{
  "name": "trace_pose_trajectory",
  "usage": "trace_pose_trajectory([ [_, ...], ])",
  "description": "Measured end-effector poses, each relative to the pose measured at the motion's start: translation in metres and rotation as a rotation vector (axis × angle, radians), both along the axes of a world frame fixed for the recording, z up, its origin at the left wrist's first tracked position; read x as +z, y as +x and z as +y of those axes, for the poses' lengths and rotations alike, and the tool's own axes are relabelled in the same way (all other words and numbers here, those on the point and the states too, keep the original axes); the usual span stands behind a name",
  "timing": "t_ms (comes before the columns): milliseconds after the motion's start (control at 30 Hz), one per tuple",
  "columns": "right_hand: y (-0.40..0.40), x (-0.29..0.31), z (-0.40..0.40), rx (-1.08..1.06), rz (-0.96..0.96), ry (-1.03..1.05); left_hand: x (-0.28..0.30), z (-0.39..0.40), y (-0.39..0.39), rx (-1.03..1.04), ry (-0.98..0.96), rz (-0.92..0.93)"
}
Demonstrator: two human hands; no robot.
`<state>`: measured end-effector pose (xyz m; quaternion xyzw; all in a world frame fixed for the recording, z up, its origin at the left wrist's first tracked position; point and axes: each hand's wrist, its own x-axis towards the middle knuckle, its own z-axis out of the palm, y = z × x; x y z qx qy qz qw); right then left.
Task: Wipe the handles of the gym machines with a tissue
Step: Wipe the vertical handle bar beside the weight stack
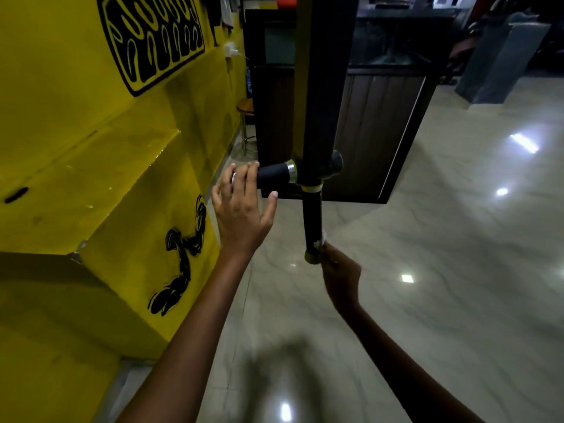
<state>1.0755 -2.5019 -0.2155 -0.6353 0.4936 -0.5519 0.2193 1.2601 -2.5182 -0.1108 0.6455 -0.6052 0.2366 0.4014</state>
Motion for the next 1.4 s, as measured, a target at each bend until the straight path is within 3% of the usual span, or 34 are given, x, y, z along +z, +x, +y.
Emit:
trace_pose_trajectory([
  [233,-0.009,-0.019,-0.009,-0.031,0.323,-0.257,0.0,0.0,0.001,-0.008,-0.011,-0.005],
  [433,-0.006,-0.035,0.011,0.122,0.407,-0.114,0.001,0.0,0.001,-0.008,0.003,-0.006],
  [567,0.0,0.017,0.006,0.032,0.37,-0.482,0.001,0.001,0.003,-0.009,0.016,-0.019],
  [700,0.006,0.055,-0.022,-0.039,0.271,-0.315,0.002,0.002,0.002,-0.014,0.032,-0.009],
  [833,0.006,0.029,-0.017,0.082,0.238,-0.272,0.003,0.003,0.002,-0.015,0.044,-0.011],
  [967,0.004,0.008,-0.006,0.071,0.365,-0.309,0.007,0.005,0.002,-0.028,0.045,-0.012],
  [1167,0.045,0.112,-0.013,-0.059,0.237,-0.548,0.01,0.005,0.01,-0.008,0.001,-0.054],
  [1267,0.069,0.14,-0.024,-0.063,0.305,-0.468,0.01,0.004,0.01,0.014,-0.001,-0.055],
  [1400,0.08,0.128,-0.023,-0.019,0.455,-0.378,0.012,0.007,0.019,-0.107,0.069,-0.032],
])
